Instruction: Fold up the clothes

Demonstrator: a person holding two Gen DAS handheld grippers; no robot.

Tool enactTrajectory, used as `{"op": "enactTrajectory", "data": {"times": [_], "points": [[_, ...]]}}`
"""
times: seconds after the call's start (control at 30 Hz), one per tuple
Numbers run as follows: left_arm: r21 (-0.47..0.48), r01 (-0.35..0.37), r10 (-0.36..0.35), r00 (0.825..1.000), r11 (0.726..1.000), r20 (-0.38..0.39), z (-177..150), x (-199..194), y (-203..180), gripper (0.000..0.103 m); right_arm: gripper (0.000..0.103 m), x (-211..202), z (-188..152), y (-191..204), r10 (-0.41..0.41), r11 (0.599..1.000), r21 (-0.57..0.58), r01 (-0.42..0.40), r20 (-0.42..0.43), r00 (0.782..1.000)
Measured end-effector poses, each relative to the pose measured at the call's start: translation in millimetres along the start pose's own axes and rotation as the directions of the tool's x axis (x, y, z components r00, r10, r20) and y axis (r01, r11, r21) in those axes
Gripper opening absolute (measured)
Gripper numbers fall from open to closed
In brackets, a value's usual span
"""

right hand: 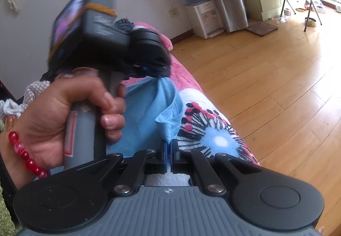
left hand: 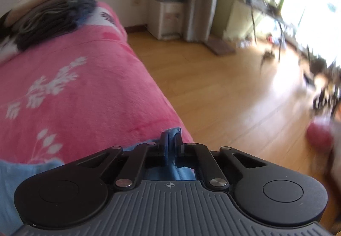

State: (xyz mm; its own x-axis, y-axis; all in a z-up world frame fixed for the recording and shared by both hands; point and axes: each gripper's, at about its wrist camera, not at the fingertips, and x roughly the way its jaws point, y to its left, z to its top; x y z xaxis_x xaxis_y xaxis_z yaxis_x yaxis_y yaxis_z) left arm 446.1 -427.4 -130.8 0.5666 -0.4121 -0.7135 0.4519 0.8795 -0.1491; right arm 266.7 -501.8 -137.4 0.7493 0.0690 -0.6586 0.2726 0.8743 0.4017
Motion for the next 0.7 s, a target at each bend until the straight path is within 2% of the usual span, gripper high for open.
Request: {"op": "enactTrajectory", "data": {"times": [0.13, 0.3, 0.37, 0.47, 0.5, 0.63, 0.7], "points": [[-0.149, 0.066, -0.055, 0.996, 0.987, 0.075, 5.4, -31.7, 30.6, 0.002, 0.002, -2.5, 5.8, 3.4, 0.007, 1.000, -0.024, -0.006, 0.027, 1.000], [-0.325, 0.190, -0.146, 0.977, 0.926, 0.156, -0.9, -87.0, 83.0, 0.002, 0.002, -22.4, 12.9, 30.4, 0.037, 0.986, -0.165, -0.026, 0.065, 0.997], [-0.358, 0.199, -0.146, 0.975, 0.912, 0.170, -9.1, -102.6, 105.1, 0.002, 0.002, -30.8, 11.9, 46.6, 0.058, 0.966, -0.257, -0.037, 0.074, 0.996], [-0.404, 0.209, -0.142, 0.972, 0.891, 0.189, -22.1, -125.3, 138.1, 0.002, 0.002, -39.8, 4.0, 73.6, 0.093, 0.914, -0.402, -0.059, 0.067, 0.993], [-0.403, 0.201, -0.135, 0.973, 0.893, 0.188, -26.0, -129.0, 145.5, 0.002, 0.002, -41.3, -0.8, 83.3, 0.105, 0.890, -0.451, -0.068, 0.058, 0.993], [-0.411, 0.155, -0.103, 0.984, 0.898, 0.147, -44.2, -132.5, 170.5, 0.004, 0.002, -37.8, -28.8, 119.1, 0.122, 0.769, -0.633, -0.093, 0.002, 0.993], [-0.431, 0.113, -0.070, 0.991, 0.895, 0.114, -52.0, -130.9, 184.1, 0.006, 0.003, -29.2, -46.4, 132.6, 0.116, 0.708, -0.696, -0.120, -0.053, 0.992]]}}
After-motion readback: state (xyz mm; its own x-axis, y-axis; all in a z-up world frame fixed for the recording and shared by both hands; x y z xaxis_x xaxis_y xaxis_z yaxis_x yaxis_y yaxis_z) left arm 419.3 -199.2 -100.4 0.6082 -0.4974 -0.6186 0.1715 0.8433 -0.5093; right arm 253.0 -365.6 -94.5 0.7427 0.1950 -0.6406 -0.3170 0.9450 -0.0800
